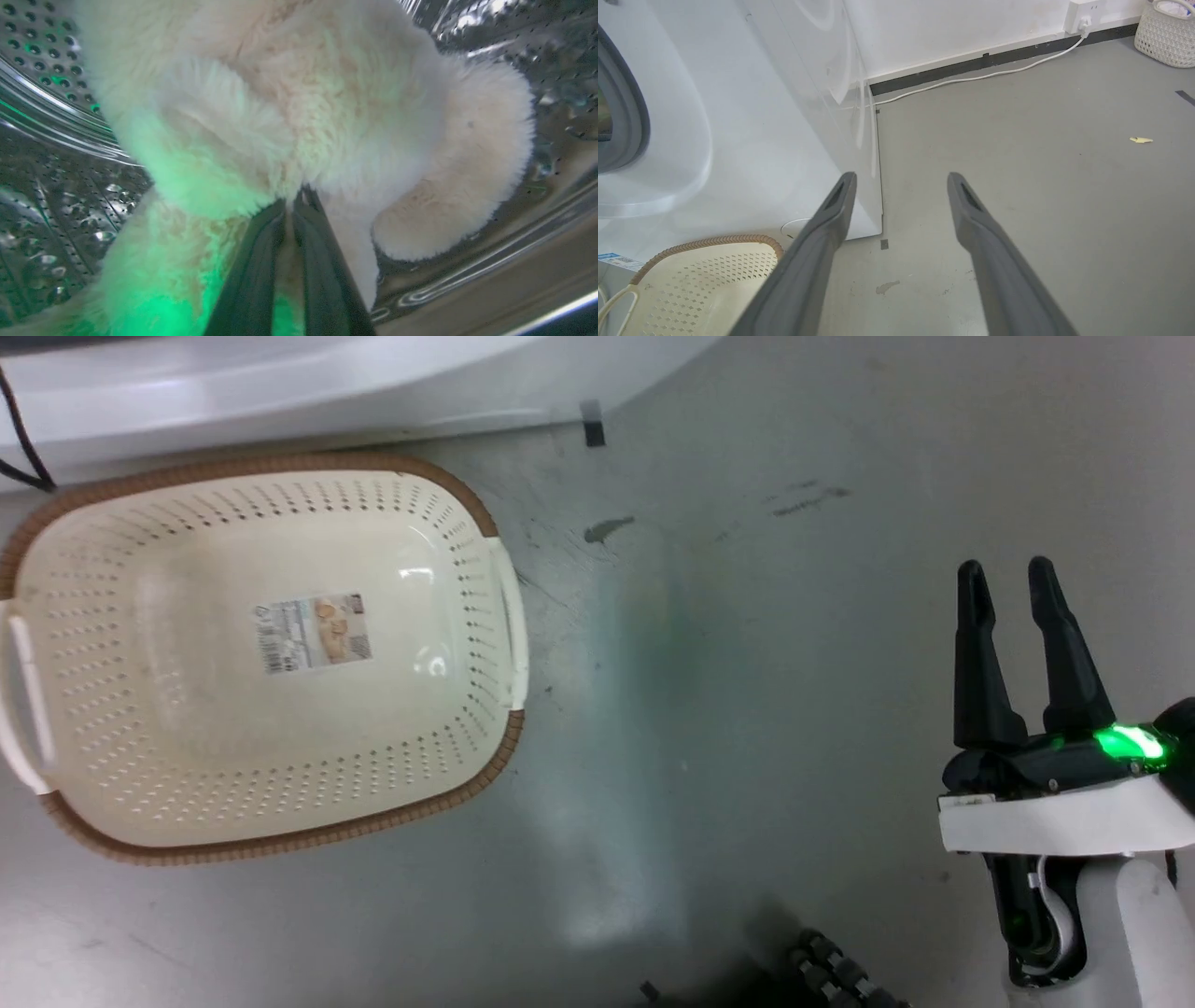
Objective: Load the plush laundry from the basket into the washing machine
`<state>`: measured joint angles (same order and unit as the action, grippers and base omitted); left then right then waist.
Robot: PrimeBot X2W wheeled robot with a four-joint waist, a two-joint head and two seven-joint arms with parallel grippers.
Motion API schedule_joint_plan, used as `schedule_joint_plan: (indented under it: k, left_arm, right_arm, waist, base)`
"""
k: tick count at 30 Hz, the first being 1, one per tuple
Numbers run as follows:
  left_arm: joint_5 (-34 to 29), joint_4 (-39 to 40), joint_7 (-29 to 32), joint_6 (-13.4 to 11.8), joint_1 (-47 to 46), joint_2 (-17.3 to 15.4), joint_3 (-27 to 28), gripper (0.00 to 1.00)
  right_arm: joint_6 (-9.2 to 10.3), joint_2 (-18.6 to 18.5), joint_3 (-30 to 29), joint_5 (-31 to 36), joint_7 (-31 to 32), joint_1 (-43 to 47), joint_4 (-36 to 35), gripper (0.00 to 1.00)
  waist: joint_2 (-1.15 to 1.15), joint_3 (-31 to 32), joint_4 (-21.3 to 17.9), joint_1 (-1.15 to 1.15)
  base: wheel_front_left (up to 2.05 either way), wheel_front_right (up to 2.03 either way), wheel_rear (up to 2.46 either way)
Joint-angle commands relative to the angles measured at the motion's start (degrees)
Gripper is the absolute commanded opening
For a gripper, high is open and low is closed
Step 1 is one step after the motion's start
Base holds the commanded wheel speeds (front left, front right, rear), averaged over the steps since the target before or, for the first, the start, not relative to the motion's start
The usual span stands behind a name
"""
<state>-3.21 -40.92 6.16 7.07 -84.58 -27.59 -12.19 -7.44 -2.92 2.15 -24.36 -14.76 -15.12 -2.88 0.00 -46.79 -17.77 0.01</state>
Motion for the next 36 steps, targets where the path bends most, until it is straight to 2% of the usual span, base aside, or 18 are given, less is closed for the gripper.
schedule_joint_plan:
  k: [1, 2, 8, 9, 10, 11, 17, 26, 31, 36]
  left_arm:
    - [-0.27, 0.04, 0.02, 0.00, -1.13, -0.41, 0.01, 0.00]
    - [-0.56, -2.98, 0.92, 0.08, -2.59, -0.68, -0.85, 0.00]
    - [0.19, -7.79, 0.41, 0.25, -4.76, -0.34, -2.48, 0.00]
    - [0.40, -8.46, -0.06, 0.28, -4.96, -0.08, -2.84, 0.18]
    - [0.55, -9.06, -0.60, 0.29, -5.11, 0.19, -3.21, 0.94]
    - [0.67, -9.65, -1.25, 0.31, -5.19, 0.44, -3.56, 1.00]
    - [2.59, -12.93, -7.75, 0.18, -3.06, 2.26, -3.82, 1.00]
    - [8.91, -15.24, -19.26, 0.00, 8.73, 6.59, -1.44, 1.00]
    - [13.92, -9.59, -21.05, 0.20, 20.26, 10.33, 0.33, 1.00]
    - [17.24, 4.96, -21.13, 0.10, 36.39, 12.42, 3.15, 1.00]
  right_arm:
    - [-0.05, 0.04, 0.06, -0.28, -0.24, -0.98, -0.16, 1.00]
    - [-0.05, 0.04, 0.09, -0.42, -0.24, -1.17, -0.20, 1.00]
    - [-0.05, 0.04, 0.21, -0.33, -0.24, -1.38, -0.15, 1.00]
    - [-0.05, 0.04, 0.13, -0.24, -0.24, -1.43, -0.09, 1.00]
    - [-0.05, 0.04, 0.00, -0.14, -0.24, -1.52, -0.01, 1.00]
    - [-0.05, 0.04, -0.13, -0.02, -0.24, -1.66, 0.02, 1.00]
    - [-0.05, 0.04, -1.23, 1.50, -0.24, -1.53, 0.11, 1.00]
    - [-0.05, 0.04, -3.70, 5.78, -0.24, 2.40, -0.11, 1.00]
    - [-0.05, 0.00, -4.24, 7.49, -0.24, 6.03, 1.37, 1.00]
    - [-0.05, -0.04, -4.08, 9.22, -0.24, 9.79, 2.01, 1.00]
  waist:
    - [0.00, -0.62, -0.56, -0.01]
    - [0.00, -0.99, -0.66, -0.01]
    - [0.00, -1.50, -0.45, -0.01]
    - [0.00, -1.49, -0.27, -0.01]
    - [0.00, -1.43, -0.03, -0.01]
    - [0.00, -1.25, 0.23, -0.01]
    - [0.00, 2.85, 2.22, -0.01]
    - [0.00, 16.12, 7.50, -0.01]
    - [0.00, 24.17, 11.42, -0.01]
    - [0.00, 30.85, 15.57, -0.01]
  base:
    - [0.00, 0.00, 0.00]
    - [0.00, 0.00, 0.00]
    - [0.00, 0.00, 0.00]
    - [0.00, 0.00, 0.00]
    - [0.00, 0.00, 0.00]
    - [0.00, 0.00, 0.00]
    - [0.00, 0.00, 0.00]
    - [0.00, 0.00, 0.00]
    - [0.00, 0.00, 0.00]
    - [0.00, 0.00, 0.00]
